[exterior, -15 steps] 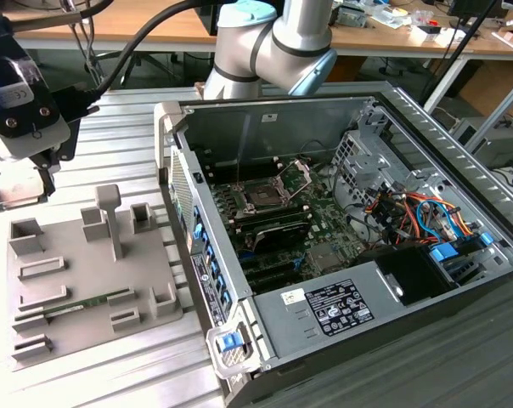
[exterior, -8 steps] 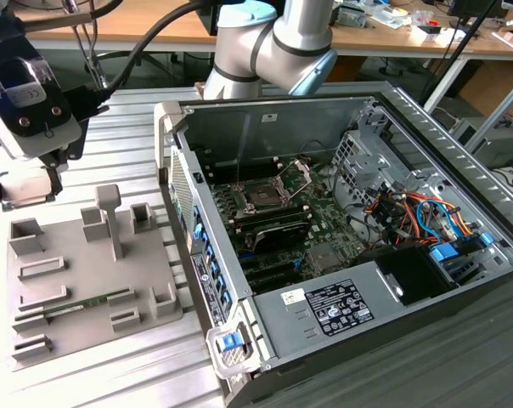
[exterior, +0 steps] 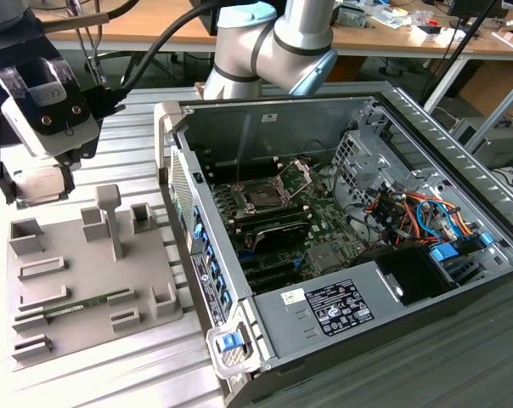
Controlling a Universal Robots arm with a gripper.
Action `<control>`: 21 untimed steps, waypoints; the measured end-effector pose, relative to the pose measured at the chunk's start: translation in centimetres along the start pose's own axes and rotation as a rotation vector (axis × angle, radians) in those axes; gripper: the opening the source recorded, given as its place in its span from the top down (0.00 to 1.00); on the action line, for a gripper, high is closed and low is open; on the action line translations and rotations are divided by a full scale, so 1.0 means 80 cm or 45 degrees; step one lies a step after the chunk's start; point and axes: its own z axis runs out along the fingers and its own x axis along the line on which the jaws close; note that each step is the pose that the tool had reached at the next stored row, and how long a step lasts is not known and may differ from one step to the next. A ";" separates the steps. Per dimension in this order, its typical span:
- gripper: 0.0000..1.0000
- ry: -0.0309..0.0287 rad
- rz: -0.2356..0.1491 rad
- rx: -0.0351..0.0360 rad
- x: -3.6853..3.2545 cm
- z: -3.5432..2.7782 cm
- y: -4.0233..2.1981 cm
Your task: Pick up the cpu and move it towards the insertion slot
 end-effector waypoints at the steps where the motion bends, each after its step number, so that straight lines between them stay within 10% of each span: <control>1: 0.45 0.0000 0.000 0.0000 -0.0012 0.0000 -0.0001; 21: 0.45 0.0002 0.000 0.0001 -0.0361 -0.0002 -0.0038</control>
